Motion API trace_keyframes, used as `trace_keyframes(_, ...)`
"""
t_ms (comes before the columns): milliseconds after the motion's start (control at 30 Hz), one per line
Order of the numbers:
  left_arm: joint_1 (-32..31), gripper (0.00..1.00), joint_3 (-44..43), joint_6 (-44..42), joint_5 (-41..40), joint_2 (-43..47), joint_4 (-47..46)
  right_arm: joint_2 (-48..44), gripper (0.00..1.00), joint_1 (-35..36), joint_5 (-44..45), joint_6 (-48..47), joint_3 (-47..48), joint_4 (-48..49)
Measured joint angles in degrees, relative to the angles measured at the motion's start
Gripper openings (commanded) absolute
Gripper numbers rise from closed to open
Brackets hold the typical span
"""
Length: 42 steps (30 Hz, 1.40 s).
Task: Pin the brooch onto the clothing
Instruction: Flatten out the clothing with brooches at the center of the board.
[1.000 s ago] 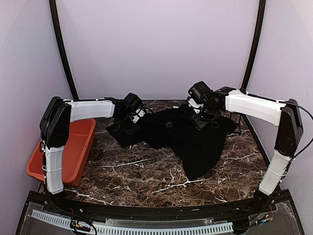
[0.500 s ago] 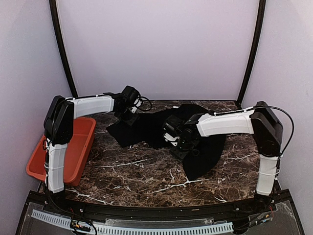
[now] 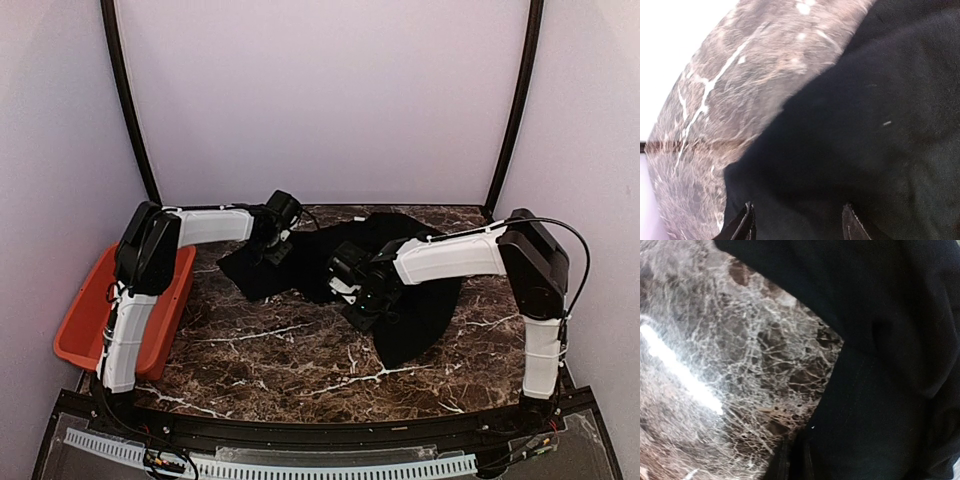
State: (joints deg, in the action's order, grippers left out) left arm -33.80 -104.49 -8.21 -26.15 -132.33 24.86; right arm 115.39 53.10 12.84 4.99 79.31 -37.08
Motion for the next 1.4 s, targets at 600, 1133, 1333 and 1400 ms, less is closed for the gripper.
trace_keyframes(600, -2.7, 0.58, -8.2, -7.1, -12.3, -8.3, -2.2, -12.3, 0.00, -0.3, -14.3, -1.1, -10.1, 0.2)
trace_keyframes(1133, -0.7, 0.58, -8.7, -6.3, -11.7, -8.5, -2.0, -10.8, 0.61, -0.2, -5.5, 1.0, -9.0, -1.7)
trace_keyframes(1333, -0.7, 0.58, -8.5, -6.3, -11.4, -8.4, -2.1, -5.4, 0.58, -1.4, -5.0, 3.5, -6.1, -1.6)
trace_keyframes(1400, -0.7, 0.57, -8.3, -6.3, -11.2, -8.3, -2.1, -5.2, 0.51, -1.9, -5.0, 3.9, -5.2, -1.4)
